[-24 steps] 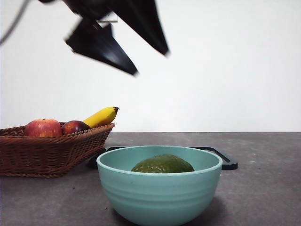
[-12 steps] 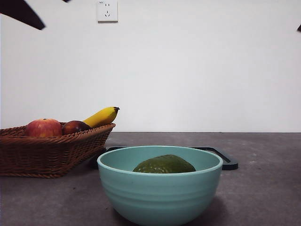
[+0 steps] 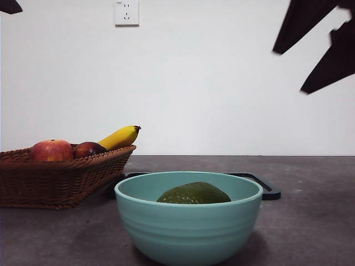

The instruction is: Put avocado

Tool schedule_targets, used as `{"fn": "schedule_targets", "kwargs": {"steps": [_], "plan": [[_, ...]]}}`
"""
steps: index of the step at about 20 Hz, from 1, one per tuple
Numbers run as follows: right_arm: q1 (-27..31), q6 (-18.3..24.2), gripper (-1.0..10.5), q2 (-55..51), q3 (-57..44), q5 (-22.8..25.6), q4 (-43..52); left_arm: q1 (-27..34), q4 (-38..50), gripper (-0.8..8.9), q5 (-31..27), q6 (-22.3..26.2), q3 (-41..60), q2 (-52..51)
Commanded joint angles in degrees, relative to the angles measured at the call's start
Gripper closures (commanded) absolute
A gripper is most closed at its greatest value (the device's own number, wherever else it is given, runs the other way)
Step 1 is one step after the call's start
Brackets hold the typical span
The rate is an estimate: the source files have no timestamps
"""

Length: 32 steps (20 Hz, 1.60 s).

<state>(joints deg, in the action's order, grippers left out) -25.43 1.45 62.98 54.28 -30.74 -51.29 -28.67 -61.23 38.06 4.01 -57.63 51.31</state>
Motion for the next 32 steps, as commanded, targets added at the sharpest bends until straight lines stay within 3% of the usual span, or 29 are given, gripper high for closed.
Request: {"fn": "schedule_targets", "kwargs": {"steps": [1, 8, 13, 20, 25, 32], "plan": [[-2.5, 0.1, 5.8, 3.3, 1.0, 2.8, 1.7, -0.3, 0.4, 4.72, 0.5, 1.3, -0.4, 0.3], [-9.1, 0.1, 5.8, 12.9, 1.0, 8.0, 8.9, -0.3, 0.4, 4.72, 0.5, 1.3, -0.4, 0.3], [-13.5, 0.0, 6.3, 19.9, 1.0, 13.4, 15.7, -0.3, 0.4, 4.72, 0.5, 1.3, -0.4, 0.3], [-16.7, 0.1, 7.2, 27.5, 1.0, 17.1, 19.6, -0.3, 0.4, 4.72, 0.5, 1.3, -0.4, 0.3], [-17.3, 0.1, 9.3, 28.2, 1.0, 17.4, 20.0, -0.3, 0.5, 4.72, 0.5, 1.3, -0.4, 0.3], [-17.6, -1.4, 9.4, 27.1, 2.6, 17.3, 19.3, -0.3, 0.5, 4.72, 0.5, 1.3, -0.4, 0.3]]}}
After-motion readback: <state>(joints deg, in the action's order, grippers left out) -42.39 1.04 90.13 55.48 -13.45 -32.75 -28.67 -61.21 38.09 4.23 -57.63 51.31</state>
